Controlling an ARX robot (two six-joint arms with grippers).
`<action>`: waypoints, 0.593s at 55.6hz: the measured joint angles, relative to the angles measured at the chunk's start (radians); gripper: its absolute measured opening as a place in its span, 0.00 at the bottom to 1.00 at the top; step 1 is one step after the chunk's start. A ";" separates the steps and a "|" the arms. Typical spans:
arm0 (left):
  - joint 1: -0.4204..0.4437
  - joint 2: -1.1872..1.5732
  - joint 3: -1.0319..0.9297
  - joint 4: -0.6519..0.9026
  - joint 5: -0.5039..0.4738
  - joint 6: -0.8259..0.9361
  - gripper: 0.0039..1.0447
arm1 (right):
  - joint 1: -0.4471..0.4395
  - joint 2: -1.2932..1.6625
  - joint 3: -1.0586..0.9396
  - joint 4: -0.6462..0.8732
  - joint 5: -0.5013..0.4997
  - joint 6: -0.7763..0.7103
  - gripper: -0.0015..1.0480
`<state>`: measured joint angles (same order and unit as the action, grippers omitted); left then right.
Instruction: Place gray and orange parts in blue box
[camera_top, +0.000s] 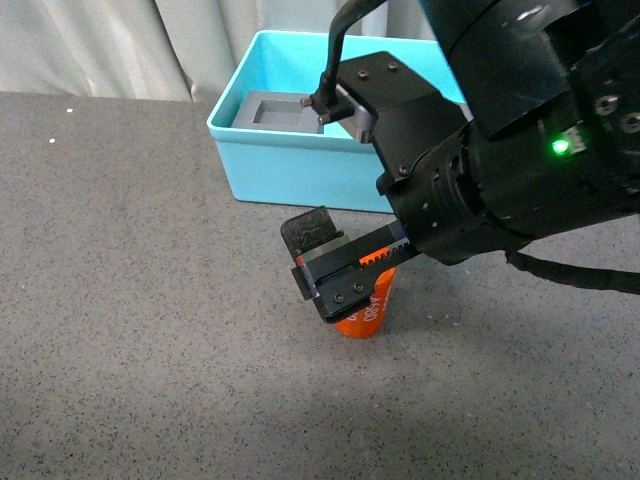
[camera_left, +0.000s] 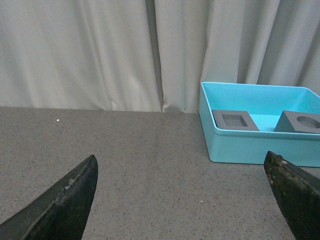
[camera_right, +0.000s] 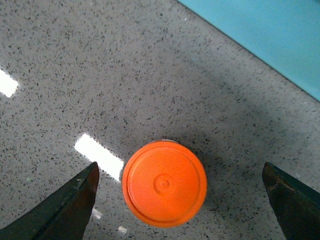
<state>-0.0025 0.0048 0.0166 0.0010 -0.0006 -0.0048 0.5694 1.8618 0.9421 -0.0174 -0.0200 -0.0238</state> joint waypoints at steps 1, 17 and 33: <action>0.000 0.000 0.000 0.000 0.000 0.000 0.94 | 0.002 0.011 0.006 -0.005 0.000 0.002 0.91; 0.000 0.000 0.000 0.000 0.000 0.000 0.94 | 0.006 0.118 0.087 -0.061 -0.008 0.026 0.71; 0.000 0.000 0.000 0.000 0.000 0.000 0.94 | -0.006 0.135 0.114 -0.113 0.012 0.032 0.43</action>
<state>-0.0025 0.0048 0.0166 0.0006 -0.0006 -0.0048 0.5629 1.9965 1.0557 -0.1307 -0.0082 0.0086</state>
